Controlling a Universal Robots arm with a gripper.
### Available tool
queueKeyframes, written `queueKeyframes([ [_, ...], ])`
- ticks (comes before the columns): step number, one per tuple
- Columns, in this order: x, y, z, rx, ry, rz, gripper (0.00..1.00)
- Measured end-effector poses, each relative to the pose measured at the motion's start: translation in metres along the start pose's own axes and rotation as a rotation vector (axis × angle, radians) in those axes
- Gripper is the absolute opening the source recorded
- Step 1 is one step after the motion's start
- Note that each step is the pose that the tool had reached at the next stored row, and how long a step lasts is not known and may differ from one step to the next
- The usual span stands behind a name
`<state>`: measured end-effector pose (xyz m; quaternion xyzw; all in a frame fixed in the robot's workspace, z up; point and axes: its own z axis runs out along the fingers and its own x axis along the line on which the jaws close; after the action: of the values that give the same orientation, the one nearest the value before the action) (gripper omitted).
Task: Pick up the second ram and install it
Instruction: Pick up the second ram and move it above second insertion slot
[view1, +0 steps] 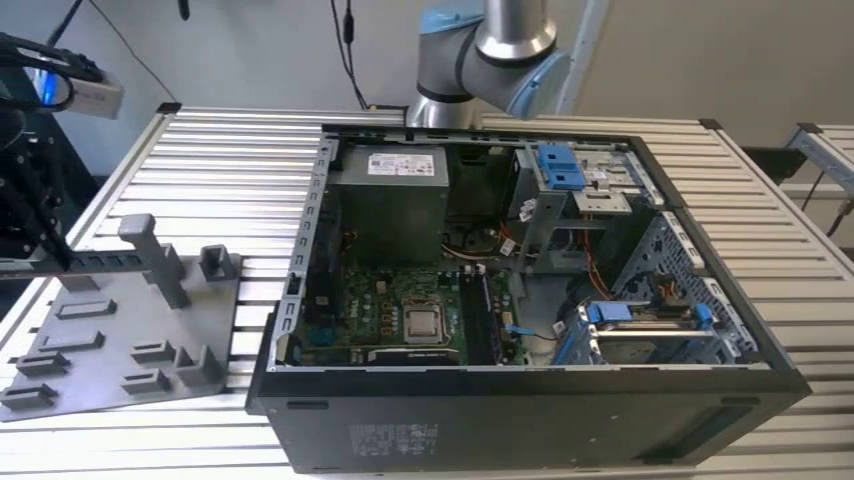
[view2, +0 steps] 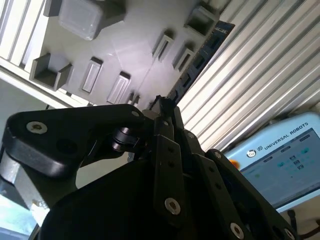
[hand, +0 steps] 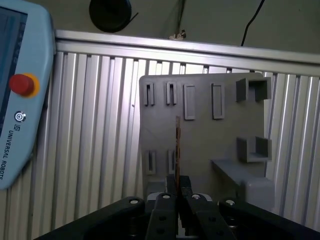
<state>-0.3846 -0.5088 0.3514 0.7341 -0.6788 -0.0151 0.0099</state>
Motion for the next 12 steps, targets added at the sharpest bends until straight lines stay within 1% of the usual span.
queueKeyframes([
  [6, 0.0, -0.0002, -0.001, -0.0003, 0.0002, 0.0, 0.14],
  [8, 0.0, -0.0001, -0.0038, -0.0003, 0.0002, 0.0, 0.14],
  [12, -0.0001, 0.0003, -0.0125, -0.0005, 0.0002, 0.0, 0.14],
])
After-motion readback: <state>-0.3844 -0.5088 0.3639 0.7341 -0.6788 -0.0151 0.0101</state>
